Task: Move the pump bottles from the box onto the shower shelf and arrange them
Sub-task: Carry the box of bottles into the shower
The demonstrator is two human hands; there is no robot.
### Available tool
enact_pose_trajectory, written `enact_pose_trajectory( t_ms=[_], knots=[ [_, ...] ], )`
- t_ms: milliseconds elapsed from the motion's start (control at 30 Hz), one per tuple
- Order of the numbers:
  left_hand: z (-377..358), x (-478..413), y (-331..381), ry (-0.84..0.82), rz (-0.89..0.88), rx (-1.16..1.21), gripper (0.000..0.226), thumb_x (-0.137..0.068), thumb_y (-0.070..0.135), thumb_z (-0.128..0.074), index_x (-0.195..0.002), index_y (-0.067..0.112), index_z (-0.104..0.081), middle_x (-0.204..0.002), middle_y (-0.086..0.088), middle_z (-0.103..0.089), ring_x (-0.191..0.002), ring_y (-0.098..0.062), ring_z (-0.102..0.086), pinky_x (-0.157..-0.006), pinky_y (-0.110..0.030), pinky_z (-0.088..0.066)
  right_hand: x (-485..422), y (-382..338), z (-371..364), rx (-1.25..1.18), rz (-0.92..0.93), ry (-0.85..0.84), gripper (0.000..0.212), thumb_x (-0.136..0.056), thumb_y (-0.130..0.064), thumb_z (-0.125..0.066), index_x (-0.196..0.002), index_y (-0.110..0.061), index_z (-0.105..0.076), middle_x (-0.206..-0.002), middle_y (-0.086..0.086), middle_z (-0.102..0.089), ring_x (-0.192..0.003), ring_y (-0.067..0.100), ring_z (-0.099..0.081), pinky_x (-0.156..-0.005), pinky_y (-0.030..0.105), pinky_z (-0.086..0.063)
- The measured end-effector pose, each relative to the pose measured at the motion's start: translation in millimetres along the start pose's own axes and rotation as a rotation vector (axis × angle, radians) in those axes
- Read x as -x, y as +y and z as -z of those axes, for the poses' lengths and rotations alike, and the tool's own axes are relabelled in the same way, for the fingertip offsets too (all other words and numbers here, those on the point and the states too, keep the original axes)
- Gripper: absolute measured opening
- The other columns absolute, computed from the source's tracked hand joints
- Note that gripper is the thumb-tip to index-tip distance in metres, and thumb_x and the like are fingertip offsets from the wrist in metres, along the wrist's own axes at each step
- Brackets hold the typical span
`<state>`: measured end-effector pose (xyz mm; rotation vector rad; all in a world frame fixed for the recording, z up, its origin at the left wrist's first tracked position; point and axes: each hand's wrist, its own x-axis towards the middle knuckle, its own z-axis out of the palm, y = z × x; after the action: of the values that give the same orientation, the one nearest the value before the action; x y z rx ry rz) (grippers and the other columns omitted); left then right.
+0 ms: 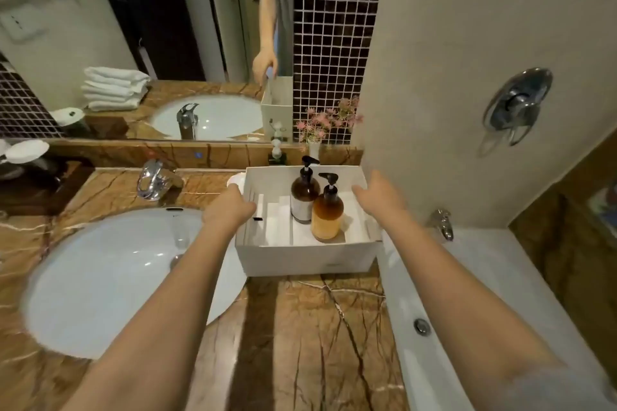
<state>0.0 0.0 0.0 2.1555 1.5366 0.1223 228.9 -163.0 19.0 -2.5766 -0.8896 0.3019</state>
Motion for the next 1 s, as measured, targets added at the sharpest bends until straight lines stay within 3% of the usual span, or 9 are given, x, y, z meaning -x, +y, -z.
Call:
enact_pose_trajectory(
  t_ms=[167,400,467,600,1000],
  knots=[
    [-22.4,-10.4,-10.0,-0.032,0.023,0.064,0.036,-0.082,0.022,-0.050,-0.117,0.012,-0.050,-0.114,-0.014,-0.061,-0.103,-0.034,-0.057,-0.072,-0.036,-0.041,-11.0,10.0,-29.6,-0.074,-0.166,-0.102,0.060,-0.083,-0.045,-0.059,-0.129,-0.013,-0.039,-0.129,0.010,-0.056,-0.113,0.033,-0.056,-0.074,0.035,-0.042],
    [-42.7,-26.4,-23.7,0.011,-0.001,0.114,0.012,-0.082,0.017,-0.050,-0.093,0.016,-0.054,-0.096,-0.011,-0.062,-0.081,-0.028,-0.054,-0.065,-0.035,-0.040,-21.4,35.0,-50.7,-0.086,-0.273,-0.181,0.029,-0.090,-0.021,-0.054,-0.114,-0.005,-0.059,-0.116,0.017,-0.063,-0.094,0.032,-0.059,-0.071,0.030,-0.041],
    [-47.7,-28.2,-26.4,0.038,-0.006,0.100,0.014,-0.082,0.015,-0.049,-0.094,0.014,-0.057,-0.092,-0.011,-0.061,-0.077,-0.026,-0.050,-0.064,-0.034,-0.039,-21.4,37.2,-52.2,-0.068,-0.268,-0.182,0.027,-0.091,-0.018,-0.051,-0.112,-0.004,-0.060,-0.112,0.017,-0.064,-0.088,0.031,-0.057,-0.069,0.029,-0.040],
    [-50.3,-31.6,-27.8,0.036,-0.007,0.087,0.008,-0.083,0.012,-0.048,-0.089,0.014,-0.053,-0.085,-0.006,-0.054,-0.078,-0.028,-0.052,-0.063,-0.034,-0.040,-21.5,34.9,-51.1,-0.039,-0.236,-0.163,0.026,-0.092,-0.016,-0.049,-0.112,-0.003,-0.061,-0.112,0.018,-0.063,-0.099,0.035,-0.060,-0.070,0.030,-0.041],
    [-7.3,-23.9,-23.8,-0.024,-0.047,0.093,0.008,-0.081,0.009,-0.048,-0.084,0.010,-0.055,-0.075,-0.003,-0.054,-0.074,-0.025,-0.052,-0.059,-0.030,-0.038,-1.4,18.4,-12.6,-0.023,-0.210,-0.190,0.027,-0.089,-0.012,-0.045,-0.109,0.000,-0.059,-0.111,0.019,-0.064,-0.098,0.035,-0.061,-0.069,0.029,-0.041]
  ],
)
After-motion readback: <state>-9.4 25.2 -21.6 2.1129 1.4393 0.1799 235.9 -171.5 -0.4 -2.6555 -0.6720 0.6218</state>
